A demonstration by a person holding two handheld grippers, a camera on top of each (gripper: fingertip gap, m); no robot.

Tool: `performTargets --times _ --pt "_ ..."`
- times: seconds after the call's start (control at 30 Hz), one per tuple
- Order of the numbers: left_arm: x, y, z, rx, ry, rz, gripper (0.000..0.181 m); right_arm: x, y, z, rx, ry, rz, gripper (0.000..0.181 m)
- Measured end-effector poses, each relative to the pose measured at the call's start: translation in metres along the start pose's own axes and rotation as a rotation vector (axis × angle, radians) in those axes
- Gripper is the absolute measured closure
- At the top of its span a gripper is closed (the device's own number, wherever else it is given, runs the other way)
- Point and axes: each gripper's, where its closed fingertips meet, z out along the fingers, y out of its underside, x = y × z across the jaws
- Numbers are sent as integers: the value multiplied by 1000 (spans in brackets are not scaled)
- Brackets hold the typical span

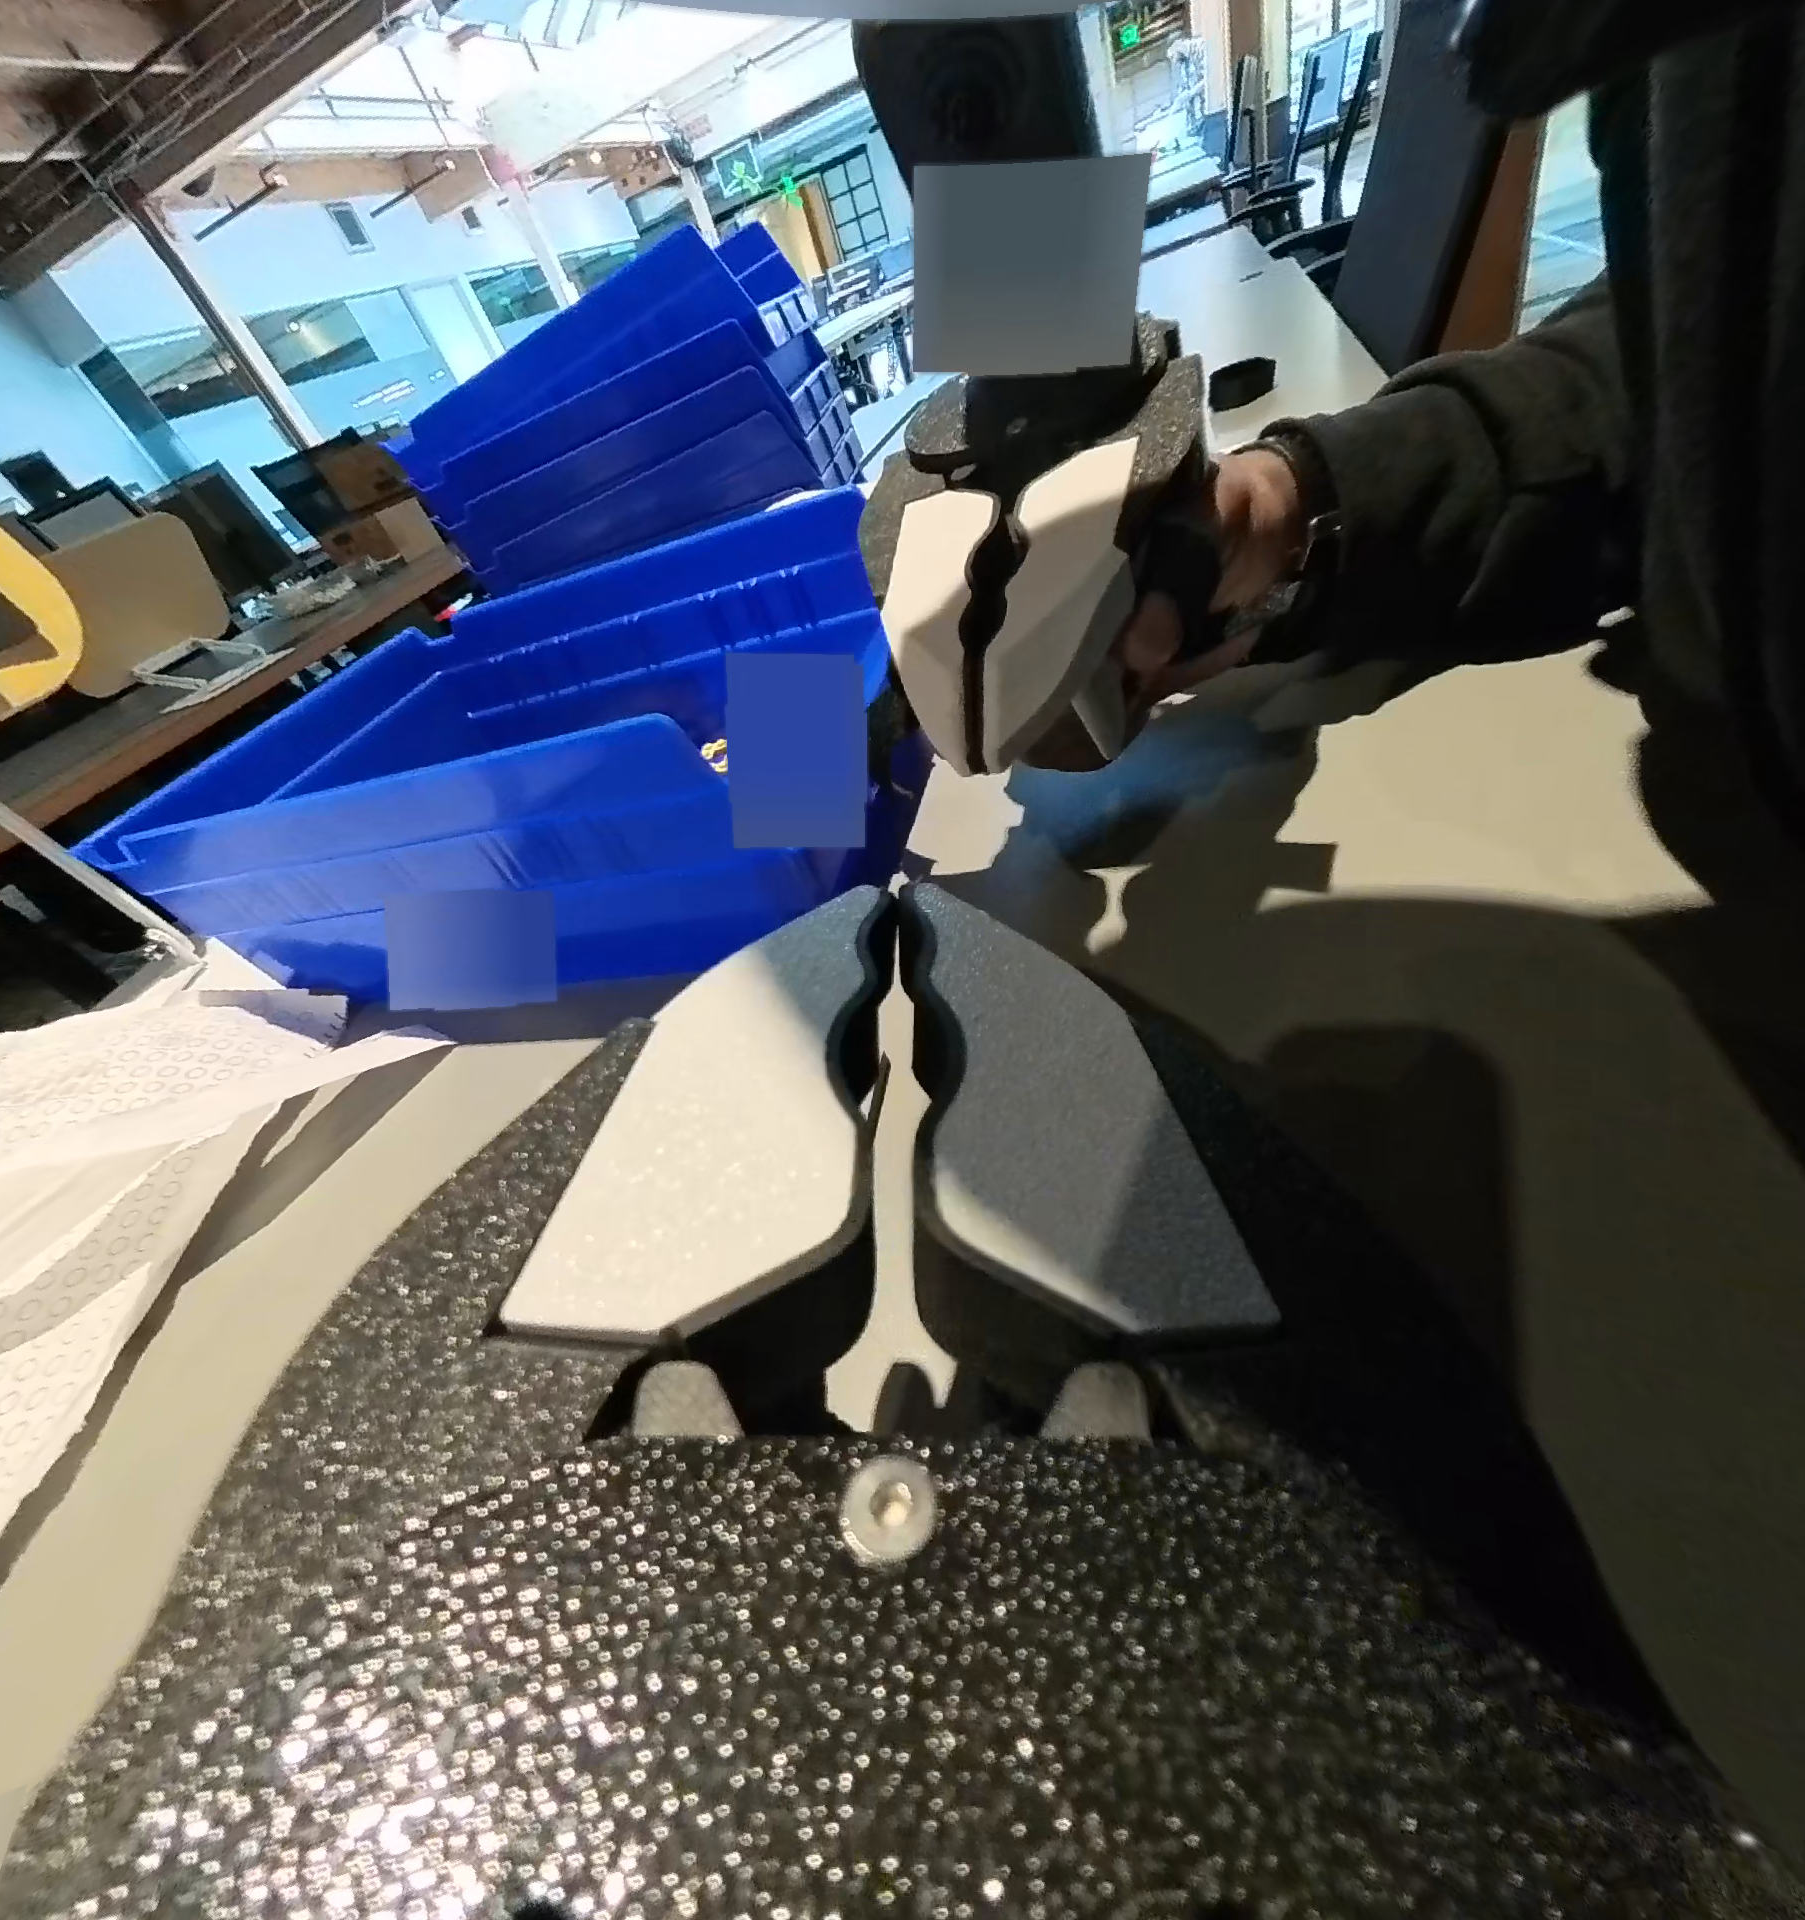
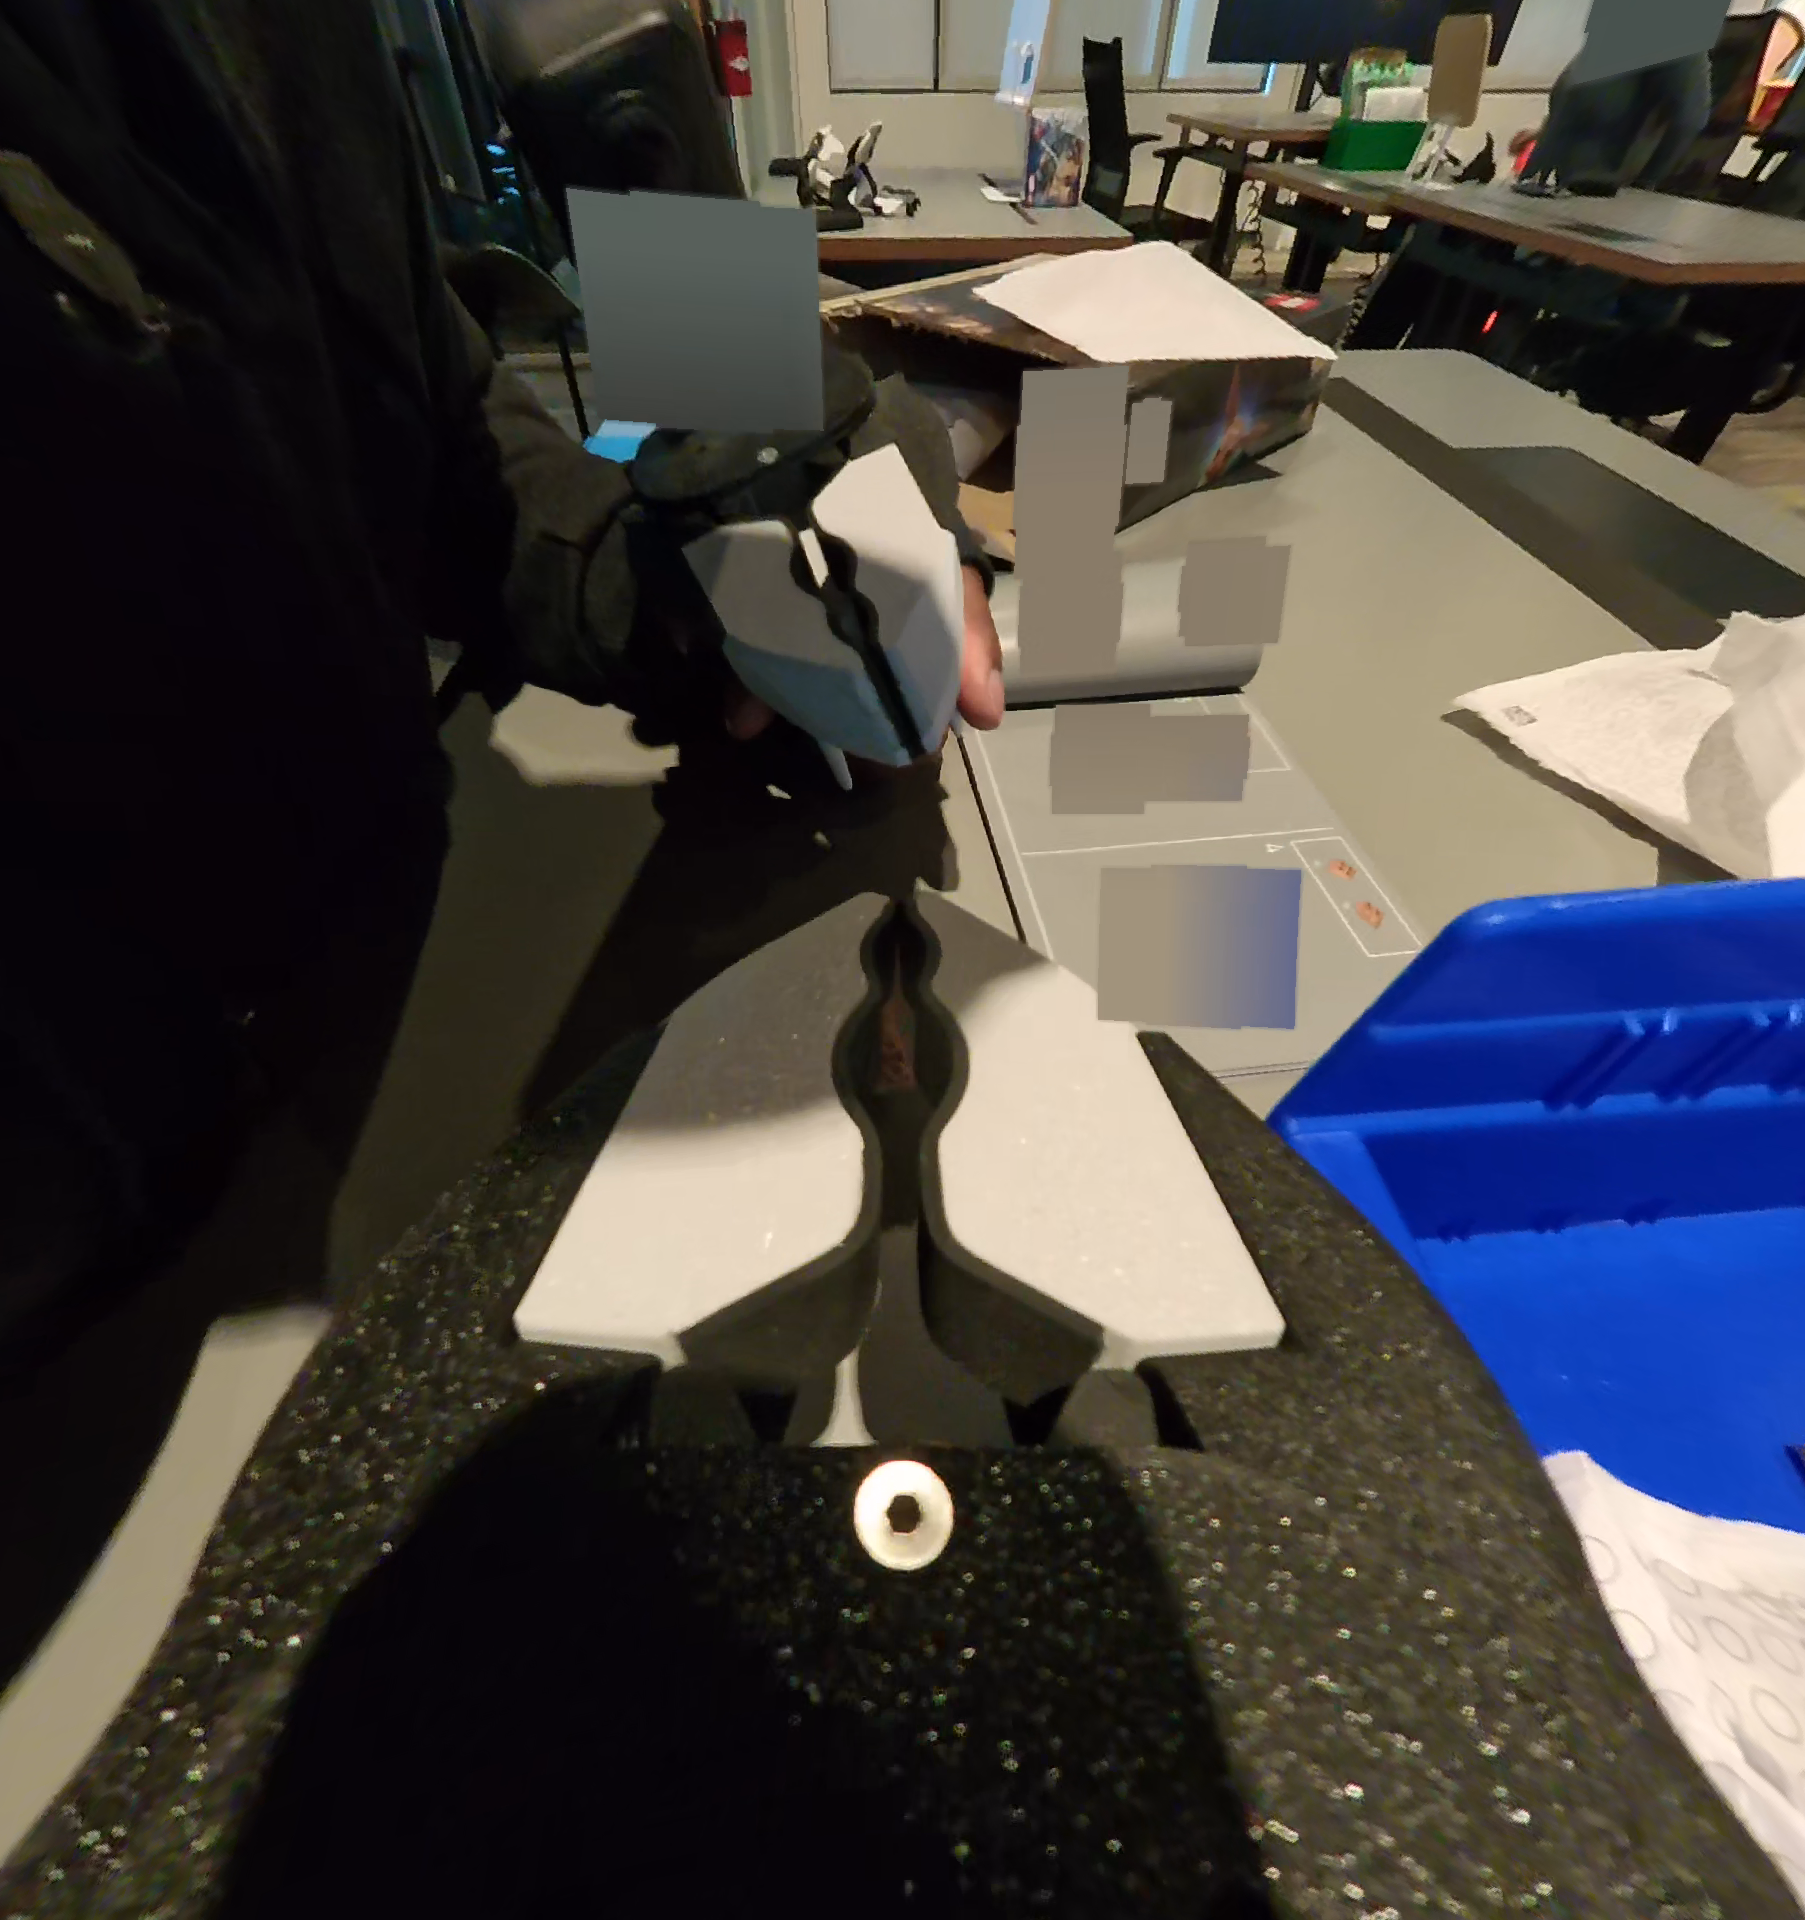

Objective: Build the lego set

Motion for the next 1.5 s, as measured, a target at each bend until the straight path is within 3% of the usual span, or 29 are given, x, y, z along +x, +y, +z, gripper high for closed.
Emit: performTargets --times 0.23,0.37,0.43,0.53,0.67,0.87,1.1,1.33,1.5 --pt "-1 0 1 -2 -4 1 181 -2 -23 -15 62 -5 -20 181" --pt "-9 1 2 2 -33 -4 181 44 -49 -75 -41 214 59 181" --pt "-9 0 -1 12 -43 7 181 56 -66 -107 -138 224 165 181" --pt "-7 2 -1 -6 -40 34 181 77 -93 -130 -193 320 174 181" --pt "-7 3 0 -12 -43 39 181 135 -55 -152 -593 473 60 181" --pt "-4 3 0 -15 -43 61 181 224 38 -170 -1266 347 -5 181" --pt "-2 5 0 -26 -39 76 181 235 89 -165 -1658 143 86 181" --pt "-3 4 0 -22 -40 62 181 238 117 -158 -1720 92 156 181" --pt "-2 5 0 -26 -38 69 181 246 113 -120 -1576 45 149 181"
